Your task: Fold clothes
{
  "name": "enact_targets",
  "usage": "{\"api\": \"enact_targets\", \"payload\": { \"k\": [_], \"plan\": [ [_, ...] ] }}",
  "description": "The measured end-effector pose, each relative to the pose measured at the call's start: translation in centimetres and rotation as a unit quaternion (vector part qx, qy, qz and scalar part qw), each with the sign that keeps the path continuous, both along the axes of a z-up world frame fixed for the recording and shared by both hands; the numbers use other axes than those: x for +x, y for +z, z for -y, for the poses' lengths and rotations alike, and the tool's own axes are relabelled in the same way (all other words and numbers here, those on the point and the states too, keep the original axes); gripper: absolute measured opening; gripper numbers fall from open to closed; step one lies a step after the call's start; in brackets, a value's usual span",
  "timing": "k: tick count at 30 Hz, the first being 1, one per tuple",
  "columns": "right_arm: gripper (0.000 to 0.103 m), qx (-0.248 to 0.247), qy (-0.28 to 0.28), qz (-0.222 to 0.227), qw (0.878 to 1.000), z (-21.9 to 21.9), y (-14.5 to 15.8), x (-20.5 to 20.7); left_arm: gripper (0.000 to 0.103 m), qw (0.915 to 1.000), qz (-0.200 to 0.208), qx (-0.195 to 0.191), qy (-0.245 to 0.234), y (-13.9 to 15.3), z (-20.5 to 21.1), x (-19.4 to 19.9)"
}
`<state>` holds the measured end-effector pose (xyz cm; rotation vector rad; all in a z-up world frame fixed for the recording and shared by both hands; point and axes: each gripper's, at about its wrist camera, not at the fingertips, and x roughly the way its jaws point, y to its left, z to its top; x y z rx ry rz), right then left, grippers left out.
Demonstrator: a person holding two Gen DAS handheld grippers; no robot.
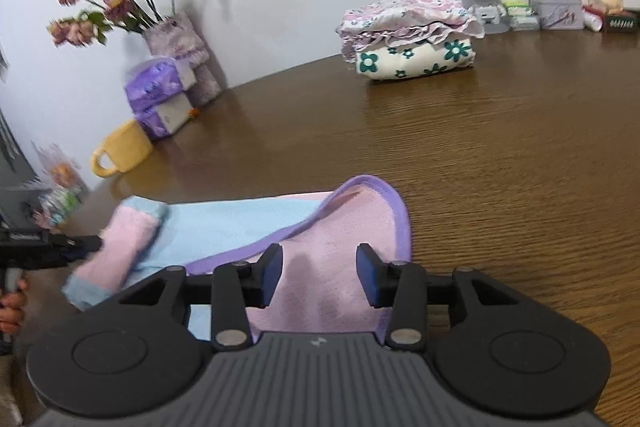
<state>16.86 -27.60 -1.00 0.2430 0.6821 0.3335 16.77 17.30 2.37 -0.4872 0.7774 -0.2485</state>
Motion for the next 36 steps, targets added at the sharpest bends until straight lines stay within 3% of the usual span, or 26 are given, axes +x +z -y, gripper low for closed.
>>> {"api": "enact_targets", "payload": {
  "k": [9, 16, 21, 26, 31, 34, 36],
  "plan": [
    [0.047, -0.067, -0.005, 0.02, 0.998, -2.1, 0.0, -0.7, 0.012, 0.999, 0.009, 0.038, 0.02, 0.7, 1.5, -0.7],
    [0.048, -0.059, -0.007, 0.033, 0.998, -1.8, 0.3, -1.1, 0.01, 0.9944, 0.029, 0.1, 0.015, 2.3, 3.6, -1.3],
    [0.048, -0.054, 0.003, 0.03, 0.998, -1.5, 0.4, -1.1, 0.01, 0.9857, 0.045, 0.162, 0.005, 4.2, 5.8, -1.5],
    [0.048, -0.055, 0.028, 0.026, 0.998, -1.4, 0.5, -1.2, 0.01, 0.9617, 0.075, 0.263, -0.008, 6.8, 9.7, -1.6],
    [0.048, -0.045, 0.057, 0.018, 0.997, -0.6, 0.5, -1.1, 0.01, 0.9209, 0.109, 0.372, -0.045, 8.7, 15.8, -2.0],
    [0.048, -0.029, 0.07, 0.01, 0.997, 0.0, 0.4, -1.1, 0.01, 0.9021, 0.121, 0.407, -0.074, 8.6, 19.4, -2.4],
    [0.048, -0.016, 0.074, 0.007, 0.997, 0.3, 0.3, -1.1, 0.01, 0.8979, 0.122, 0.413, -0.093, 8.3, 21.3, -2.4]
  ]
}}
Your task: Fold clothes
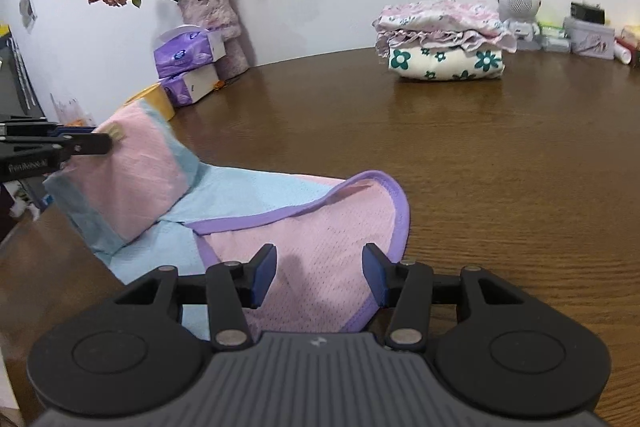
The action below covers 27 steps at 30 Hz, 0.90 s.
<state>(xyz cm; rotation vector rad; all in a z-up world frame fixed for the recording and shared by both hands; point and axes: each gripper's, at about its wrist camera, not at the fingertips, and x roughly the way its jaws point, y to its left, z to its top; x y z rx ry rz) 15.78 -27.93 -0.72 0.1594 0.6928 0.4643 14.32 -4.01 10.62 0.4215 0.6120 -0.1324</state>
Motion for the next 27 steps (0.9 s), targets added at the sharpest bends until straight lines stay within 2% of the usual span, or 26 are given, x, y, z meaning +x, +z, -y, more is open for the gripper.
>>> {"api": "enact_targets", "payload": {
  "k": [4, 8, 12, 15, 16, 18, 21, 22, 24, 27],
  "plan": [
    [0.048, 0.019, 0.003, -0.002, 1.0, 0.5, 0.0, -0.2, 0.01, 0.9997, -0.014, 0.007, -0.016, -1.2, 3.1, 0.1],
    [0.049, 0.035, 0.006, 0.002, 0.999, 0.9, 0.2, -0.5, 0.011, 0.9988, -0.041, -0.021, -0.016, -2.6, 4.7, 0.8],
    [0.049, 0.045, 0.004, 0.003, 0.999, 1.3, 0.2, -0.6, 0.012, 0.9941, -0.076, -0.077, -0.006, -3.5, 4.9, 1.9],
    [0.049, 0.047, 0.003, 0.002, 0.999, 1.4, 0.2, -0.6, 0.018, 0.9879, -0.095, -0.123, 0.0, -3.4, 4.4, 2.4],
    [0.049, 0.048, 0.002, 0.002, 0.999, 1.4, 0.1, -0.7, 0.022, 0.9853, -0.097, -0.141, -0.002, -3.0, 4.1, 2.2],
    [0.048, 0.048, 0.0, 0.0, 0.999, 1.5, 0.0, -0.7, 0.039, 0.9794, -0.096, -0.177, -0.006, -1.9, 2.9, 1.4],
    [0.048, 0.05, -0.004, -0.001, 0.999, 1.7, -0.1, -0.7, 0.04, 0.9719, -0.082, -0.221, -0.006, -0.3, 0.5, 0.0],
    [0.048, 0.05, -0.005, -0.001, 0.999, 1.7, -0.1, -0.7, 0.041, 0.9718, -0.074, -0.224, -0.001, 0.1, -0.3, -0.4],
    [0.048, 0.05, -0.006, -0.001, 0.999, 1.7, -0.1, -0.7, 0.041, 0.9771, -0.059, -0.203, 0.022, 0.1, -1.5, -0.9],
    [0.048, 0.048, -0.007, 0.0, 0.999, 1.6, -0.2, -0.7, 0.038, 0.981, -0.066, -0.178, 0.04, -1.2, -2.6, -0.8]
  ]
}}
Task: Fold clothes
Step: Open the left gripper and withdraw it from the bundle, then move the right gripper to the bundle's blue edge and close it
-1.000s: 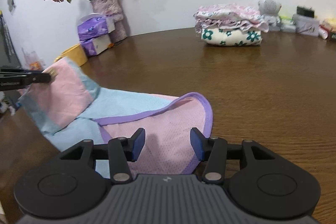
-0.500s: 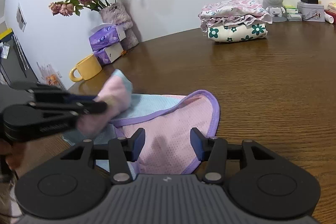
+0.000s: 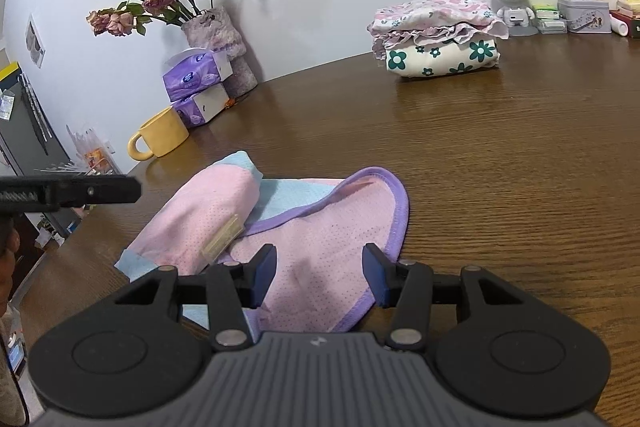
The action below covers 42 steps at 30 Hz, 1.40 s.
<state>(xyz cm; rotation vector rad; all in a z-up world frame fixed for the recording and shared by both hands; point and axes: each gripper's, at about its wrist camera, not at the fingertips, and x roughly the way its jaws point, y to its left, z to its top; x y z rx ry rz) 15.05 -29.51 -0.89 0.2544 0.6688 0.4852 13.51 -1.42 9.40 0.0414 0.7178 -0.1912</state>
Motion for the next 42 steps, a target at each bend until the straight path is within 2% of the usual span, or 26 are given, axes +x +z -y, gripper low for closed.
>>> {"api": "enact_targets", "payload": {
  "k": [4, 7, 10, 12, 17, 20, 25, 29, 34, 40, 42],
  "plan": [
    [0.048, -0.006, -0.001, 0.009, 1.0, -0.3, 0.2, -0.1, 0.038, 0.9997, -0.022, 0.009, -0.007, -2.3, -0.2, 0.7],
    [0.048, -0.014, -0.003, 0.027, 1.0, -0.8, 0.8, -0.6, 0.04, 0.9995, -0.026, -0.016, -0.013, -2.5, -1.3, 0.2],
    [0.048, -0.02, -0.006, 0.038, 0.999, -1.4, 1.4, -1.0, 0.054, 0.9994, -0.011, -0.031, -0.007, -1.9, -3.5, -0.9],
    [0.048, -0.016, -0.004, 0.035, 0.999, -1.8, 1.7, -1.0, 0.057, 0.9995, -0.005, -0.031, -0.009, -1.8, -4.8, -1.4],
    [0.048, 0.017, 0.012, 0.016, 1.0, -4.5, 1.8, -0.2, 0.053, 0.9975, -0.019, -0.056, -0.04, -3.3, -6.6, -1.4],
    [0.048, 0.015, 0.01, 0.005, 1.0, -6.3, 1.7, 0.8, 0.048, 0.9952, -0.025, -0.069, -0.066, -4.0, -7.0, -1.2],
    [0.038, 0.028, 0.003, -0.026, 0.999, -8.0, 1.2, 2.2, 0.037, 0.9892, -0.035, -0.089, -0.111, -4.6, -7.7, -1.0],
    [0.037, 0.036, -0.011, -0.048, 0.998, -8.6, 1.0, 1.4, 0.035, 0.9859, -0.039, -0.096, -0.131, -4.8, -8.2, -0.7],
    [0.037, -0.003, -0.009, -0.024, 1.0, -9.7, 1.9, -2.7, 0.035, 0.9818, -0.039, -0.109, -0.151, -5.1, -8.6, -0.6],
    [0.037, -0.099, 0.011, 0.016, 0.995, -12.8, 2.6, -6.4, 0.033, 0.9791, -0.041, -0.124, -0.156, -5.4, -9.1, -0.3],
    [0.037, -0.115, 0.017, 0.018, 0.993, -13.5, 2.5, -6.6, 0.031, 0.9793, -0.039, -0.124, -0.155, -5.4, -9.2, -0.3]
  ]
}}
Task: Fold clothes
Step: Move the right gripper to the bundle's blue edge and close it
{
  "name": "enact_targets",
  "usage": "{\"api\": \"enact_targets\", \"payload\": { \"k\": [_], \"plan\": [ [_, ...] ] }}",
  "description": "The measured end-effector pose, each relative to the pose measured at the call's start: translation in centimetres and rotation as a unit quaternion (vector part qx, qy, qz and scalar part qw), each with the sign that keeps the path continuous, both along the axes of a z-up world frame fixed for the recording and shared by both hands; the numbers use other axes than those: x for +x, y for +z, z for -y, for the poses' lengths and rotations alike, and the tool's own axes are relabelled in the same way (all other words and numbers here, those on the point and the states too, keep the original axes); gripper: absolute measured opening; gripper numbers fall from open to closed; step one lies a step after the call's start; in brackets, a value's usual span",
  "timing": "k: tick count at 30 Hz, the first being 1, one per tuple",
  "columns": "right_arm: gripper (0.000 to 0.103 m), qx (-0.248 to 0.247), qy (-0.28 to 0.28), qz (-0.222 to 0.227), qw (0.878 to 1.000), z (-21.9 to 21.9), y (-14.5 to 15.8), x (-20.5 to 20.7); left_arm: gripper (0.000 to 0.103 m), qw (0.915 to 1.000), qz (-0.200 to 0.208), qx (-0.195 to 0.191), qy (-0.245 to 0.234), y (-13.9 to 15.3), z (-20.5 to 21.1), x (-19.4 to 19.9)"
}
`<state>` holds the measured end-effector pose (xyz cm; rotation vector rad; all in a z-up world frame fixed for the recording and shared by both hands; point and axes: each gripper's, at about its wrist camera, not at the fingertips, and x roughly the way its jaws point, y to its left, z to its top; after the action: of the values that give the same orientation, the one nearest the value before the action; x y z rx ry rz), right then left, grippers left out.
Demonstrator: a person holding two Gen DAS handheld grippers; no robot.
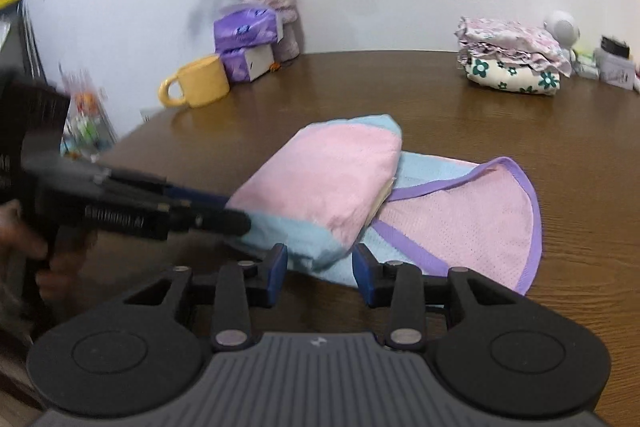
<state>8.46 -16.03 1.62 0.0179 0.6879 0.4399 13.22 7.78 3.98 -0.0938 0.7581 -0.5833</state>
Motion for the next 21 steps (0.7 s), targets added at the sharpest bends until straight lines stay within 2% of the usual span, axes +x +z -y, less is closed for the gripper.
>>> {"api": "enact_targets", "payload": {
  "k": [2, 6, 9, 12, 14, 16, 19, 20, 21],
  "plan": [
    [0.033, -0.027, -0.002, 0.008, 1.0, -0.8, -0.3, 0.1, 0.031, 1.0, 0.006, 0.004, 0.003, 0.1, 0.0, -0.3],
    [0.032, -0.07, -0.007, 0.028, 0.997, -2.4, -0.6, -0.1, 0.04, 0.9991, 0.031, 0.027, 0.01, 0.4, 0.4, -2.1],
    [0.032, -0.089, -0.015, 0.04, 0.995, -3.4, -0.9, -0.5, 0.04, 0.9978, 0.042, 0.049, 0.017, 0.2, 1.1, -3.2],
    [0.023, -0.1, -0.032, 0.05, 0.993, -3.9, -1.2, -0.7, 0.038, 0.9956, 0.044, 0.075, 0.034, -0.3, 1.9, -3.2],
    [0.021, -0.095, -0.043, 0.056, 0.993, -3.9, -1.3, -0.7, 0.038, 0.9937, 0.046, 0.092, 0.045, -0.5, 2.3, -3.0],
    [0.016, -0.095, -0.05, 0.063, 0.992, -3.9, -1.3, -0.7, 0.034, 0.9925, 0.048, 0.099, 0.055, -0.6, 2.5, -2.9],
    [0.005, -0.09, -0.057, 0.074, 0.992, -3.7, -1.3, -0.7, 0.016, 0.9925, 0.048, 0.09, 0.068, -0.7, 2.5, -2.8],
    [0.005, -0.093, -0.059, 0.077, 0.991, -3.7, -1.3, -0.6, 0.008, 0.9926, 0.048, 0.085, 0.072, -0.7, 2.4, -2.9],
    [0.005, -0.094, -0.06, 0.08, 0.991, -3.7, -1.2, -0.5, 0.007, 0.9926, 0.049, 0.082, 0.076, -0.6, 2.4, -3.0]
  ]
}}
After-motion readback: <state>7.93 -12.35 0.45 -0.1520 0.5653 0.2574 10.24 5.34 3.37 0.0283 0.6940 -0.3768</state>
